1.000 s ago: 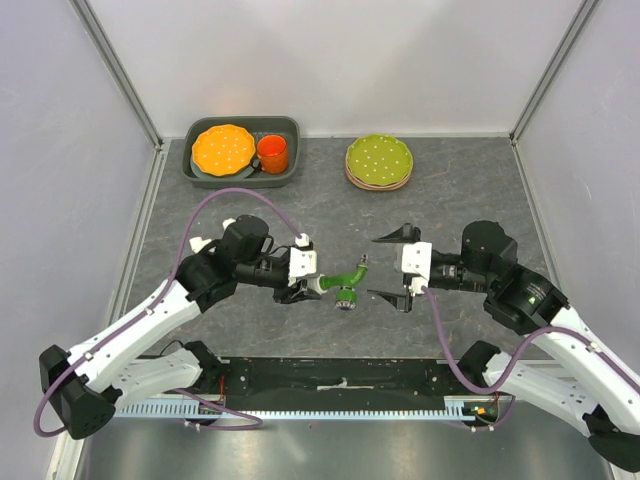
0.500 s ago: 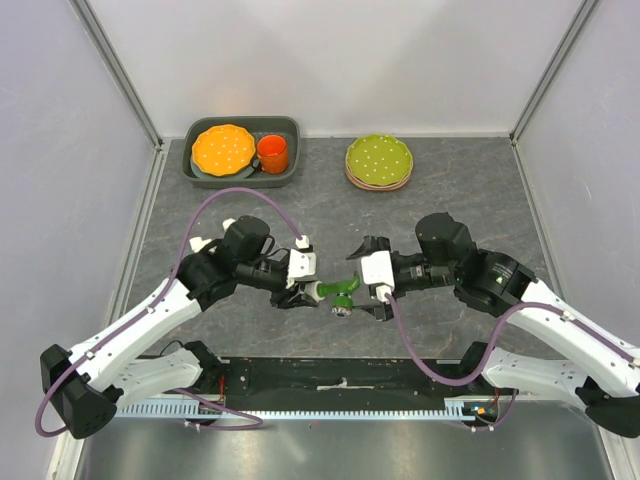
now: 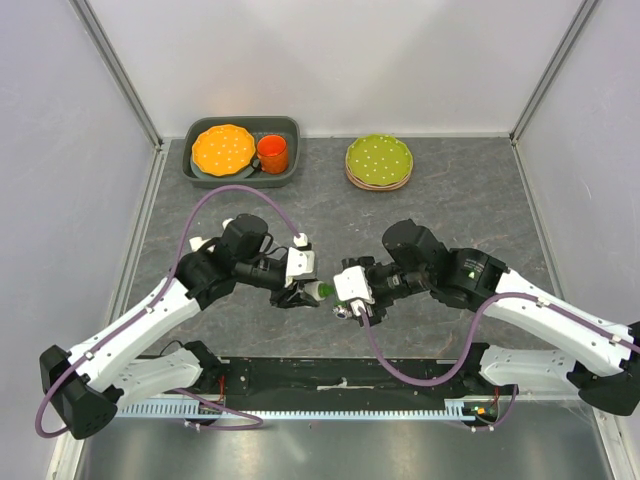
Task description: Install the water faucets
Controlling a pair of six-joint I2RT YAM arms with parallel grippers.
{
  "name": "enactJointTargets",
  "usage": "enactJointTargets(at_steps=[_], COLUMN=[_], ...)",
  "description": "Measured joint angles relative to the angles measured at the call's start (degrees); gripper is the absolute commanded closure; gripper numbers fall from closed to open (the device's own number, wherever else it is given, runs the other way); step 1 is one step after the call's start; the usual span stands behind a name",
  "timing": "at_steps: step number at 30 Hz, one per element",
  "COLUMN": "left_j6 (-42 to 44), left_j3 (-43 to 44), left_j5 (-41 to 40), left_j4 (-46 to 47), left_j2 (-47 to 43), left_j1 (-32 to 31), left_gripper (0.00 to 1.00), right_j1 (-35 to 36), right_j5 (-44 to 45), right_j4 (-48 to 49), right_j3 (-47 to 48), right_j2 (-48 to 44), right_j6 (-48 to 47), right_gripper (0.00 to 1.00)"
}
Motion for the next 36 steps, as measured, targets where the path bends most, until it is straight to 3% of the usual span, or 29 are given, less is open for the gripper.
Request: enactJointTargets(at_steps=[4, 7, 10, 11, 16, 17, 29, 36], left_j6=[0.0, -0.1, -0.2, -0.3, -0.4, -0.4, -0.4, -0.4], left_j3=[0.0, 0.0, 0.0, 0.0, -0.8, -1.0, -5.0, -5.4], left_j5=[1.2, 1.3, 0.5, -0.3, -4.7, -5.5, -20.9, -24.0], left_j4=[-0.2, -0.4, -1.1, -1.1, -0.8, -0.5, 7.1, 9.7], left_j2=[0.0, -0.2, -0.8, -1.2, -4.2, -4.6, -10.4, -10.7], left_j1=[0.1, 0.1, 0.1, 0.1, 0.2, 0.2, 0.2, 0.2], left_gripper=[0.98, 0.98, 0.98, 0.98, 0.98, 0.98, 0.98, 0.98], right_j1=[0.2, 0.1, 0.1, 0.1, 0.1, 0.1, -1.5, -3.4], right_j5=[0.0, 0.1, 0.2, 0.3, 1.6, 2.0, 13.2, 16.1], right_j4=[-0.9, 0.3, 1.9, 2.4, 6.8, 7.4, 22.0, 29.6], right_j3=[0.0, 0.0, 0.0, 0.0, -0.9, -1.0, -3.8, -6.4], right_j2=[0.0, 0.1, 0.5, 0.6, 1.1, 1.2, 3.1, 3.0], right_j6=[0.4, 1.6, 4.3, 5.2, 12.4, 13.9, 40.0, 47.1], right_gripper=[0.56, 0.64, 0.92, 0.94, 0.96, 1.00, 1.00, 1.00])
